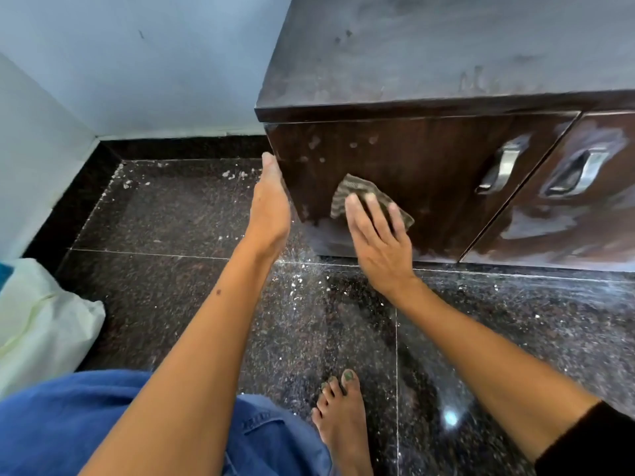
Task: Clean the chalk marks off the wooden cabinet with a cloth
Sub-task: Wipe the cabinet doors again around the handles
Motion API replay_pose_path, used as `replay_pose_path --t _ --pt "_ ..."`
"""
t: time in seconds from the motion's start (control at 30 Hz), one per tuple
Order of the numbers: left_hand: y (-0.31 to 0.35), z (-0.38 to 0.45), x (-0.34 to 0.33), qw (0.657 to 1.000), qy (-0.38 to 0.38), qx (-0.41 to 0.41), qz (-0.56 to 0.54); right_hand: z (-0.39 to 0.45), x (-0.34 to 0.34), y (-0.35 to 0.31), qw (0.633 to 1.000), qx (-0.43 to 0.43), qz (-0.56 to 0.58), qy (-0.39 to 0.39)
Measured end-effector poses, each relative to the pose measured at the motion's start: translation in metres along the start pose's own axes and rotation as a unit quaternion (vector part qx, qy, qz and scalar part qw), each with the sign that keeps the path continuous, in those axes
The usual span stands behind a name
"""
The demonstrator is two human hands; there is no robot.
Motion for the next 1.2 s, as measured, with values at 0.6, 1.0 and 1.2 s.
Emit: replay_pose_path --t 0.6,1.0,1.2 --pt "0.007 0.002 0.008 0.997 -0.006 0.023 -0.076 0.011 -0.034 -0.016 0.972 0.213 0.043 -0.089" --pt "0.007 0.004 0.009 0.996 -0.009 0.030 -0.080 -0.058 -0.081 -0.033 0.824 0.418 -0.095 -0.369" --pt "0.010 0.002 0.007 0.996 0.000 0.021 -0.085 -0.041 -0.073 -0.025 0.876 0.357 -0.099 -0.309"
Point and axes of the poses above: each hand's wrist, its own z-axis towards the middle knuckle, its own x-axis out of the back of the hand, y = z × x, the point moved 5 cm from there along z, towards the middle knuckle, and after that the axes turned 3 degrees about z, right-handed, at the moved point
